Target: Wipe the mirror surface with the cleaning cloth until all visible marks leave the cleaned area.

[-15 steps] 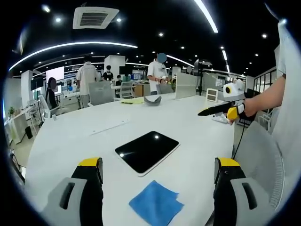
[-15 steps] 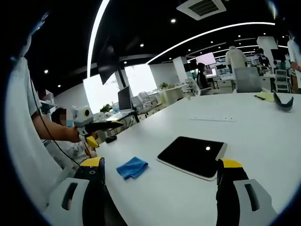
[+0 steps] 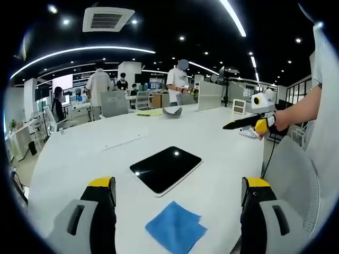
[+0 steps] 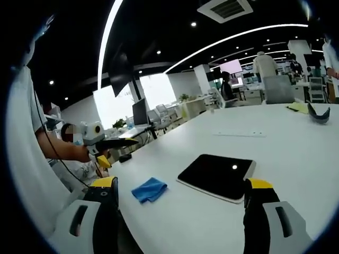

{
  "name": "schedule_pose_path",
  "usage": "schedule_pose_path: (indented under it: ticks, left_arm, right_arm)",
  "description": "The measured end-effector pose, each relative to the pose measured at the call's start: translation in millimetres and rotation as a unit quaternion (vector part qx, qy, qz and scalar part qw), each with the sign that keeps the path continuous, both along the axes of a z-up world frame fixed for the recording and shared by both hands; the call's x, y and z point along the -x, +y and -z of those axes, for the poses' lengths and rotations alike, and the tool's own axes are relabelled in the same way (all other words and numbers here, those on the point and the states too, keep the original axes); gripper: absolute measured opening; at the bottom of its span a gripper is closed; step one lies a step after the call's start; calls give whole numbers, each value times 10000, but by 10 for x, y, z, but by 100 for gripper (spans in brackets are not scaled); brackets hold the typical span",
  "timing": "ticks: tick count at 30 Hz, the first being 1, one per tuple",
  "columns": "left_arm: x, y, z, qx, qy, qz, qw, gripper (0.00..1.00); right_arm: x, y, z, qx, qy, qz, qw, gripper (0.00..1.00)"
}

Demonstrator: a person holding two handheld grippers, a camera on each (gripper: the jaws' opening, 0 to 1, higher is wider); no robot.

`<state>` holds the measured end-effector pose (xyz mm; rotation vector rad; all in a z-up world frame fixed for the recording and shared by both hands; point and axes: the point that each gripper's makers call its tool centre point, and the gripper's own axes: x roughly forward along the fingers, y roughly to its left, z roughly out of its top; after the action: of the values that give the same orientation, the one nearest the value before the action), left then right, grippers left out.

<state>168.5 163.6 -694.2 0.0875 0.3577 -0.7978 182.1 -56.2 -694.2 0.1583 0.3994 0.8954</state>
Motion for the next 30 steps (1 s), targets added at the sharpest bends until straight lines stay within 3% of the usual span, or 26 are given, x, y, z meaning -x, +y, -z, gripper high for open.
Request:
schedule_pose_path:
  ticks: [10, 15, 24, 25, 27, 30]
  left_arm:
    - [-45, -2, 20, 5, -3, -2, 10000, 100]
    - [-39, -26, 65, 16, 34, 38, 10000, 100]
    - [-43, -19, 95, -40, 41, 86, 9999, 99]
    - [-48, -15, 85, -3, 44, 62, 10000, 95]
    - [-25, -10, 97, -43, 68, 152, 9999, 77]
    - [-32, -19, 184, -222, 69, 179, 9996, 74]
  right_arm:
    - [8, 7, 30, -35, 8, 5, 10000, 98]
    - [13, 9, -24, -35, -139, 18, 9999, 97]
    - [11, -3, 29, 24, -46, 31, 10000, 97]
    - [10, -10, 35, 23, -41, 42, 10000, 97]
    - [13, -27, 54, 36, -24, 67, 10000, 97]
    - [29, -52, 55, 43, -46, 111, 9999, 96]
